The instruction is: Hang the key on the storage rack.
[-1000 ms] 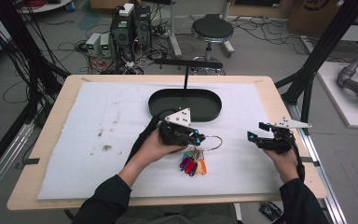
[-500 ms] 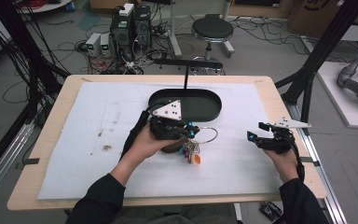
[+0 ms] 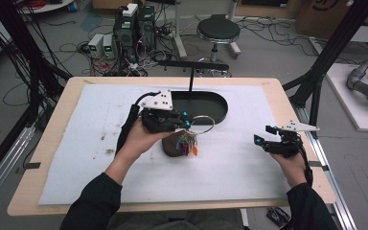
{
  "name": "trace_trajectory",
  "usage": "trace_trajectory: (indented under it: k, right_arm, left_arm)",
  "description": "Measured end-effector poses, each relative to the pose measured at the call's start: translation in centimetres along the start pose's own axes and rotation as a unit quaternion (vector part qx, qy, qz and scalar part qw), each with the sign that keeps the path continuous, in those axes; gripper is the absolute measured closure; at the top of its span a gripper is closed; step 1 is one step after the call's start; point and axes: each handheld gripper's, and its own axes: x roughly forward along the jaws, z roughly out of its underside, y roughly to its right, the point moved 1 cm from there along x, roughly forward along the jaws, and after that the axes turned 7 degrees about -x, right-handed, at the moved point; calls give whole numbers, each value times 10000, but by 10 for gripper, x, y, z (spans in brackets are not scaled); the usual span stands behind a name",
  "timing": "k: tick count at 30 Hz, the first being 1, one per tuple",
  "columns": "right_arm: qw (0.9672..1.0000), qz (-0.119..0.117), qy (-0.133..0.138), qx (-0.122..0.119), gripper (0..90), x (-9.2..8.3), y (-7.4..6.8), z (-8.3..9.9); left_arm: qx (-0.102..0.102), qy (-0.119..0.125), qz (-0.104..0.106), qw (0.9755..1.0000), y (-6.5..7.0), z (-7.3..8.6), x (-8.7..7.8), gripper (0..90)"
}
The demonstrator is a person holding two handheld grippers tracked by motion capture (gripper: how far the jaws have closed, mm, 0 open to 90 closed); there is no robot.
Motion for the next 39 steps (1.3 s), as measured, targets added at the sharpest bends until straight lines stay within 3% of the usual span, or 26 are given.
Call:
trace_trajectory:
  k: [11, 18, 30, 39]
  right_arm:
    - [10000, -7, -19, -8, 261, 1, 0, 0]
    - [10000, -14, -45, -50, 262, 4, -1, 0]
    - [10000, 28, -22, -93, 264, 5, -3, -1]
    - [9999, 50, 1, -94, 265, 5, -3, -2]
  left_arm:
    - [-74, 142, -393, 9991, -22, -3, -19, 862]
    - [-158, 328, -666, 9971, -39, -7, -32, 862]
    - [-249, 371, -1271, 9909, -71, -11, -43, 862]
    - [-359, 341, -1531, 9870, -89, -13, -45, 862]
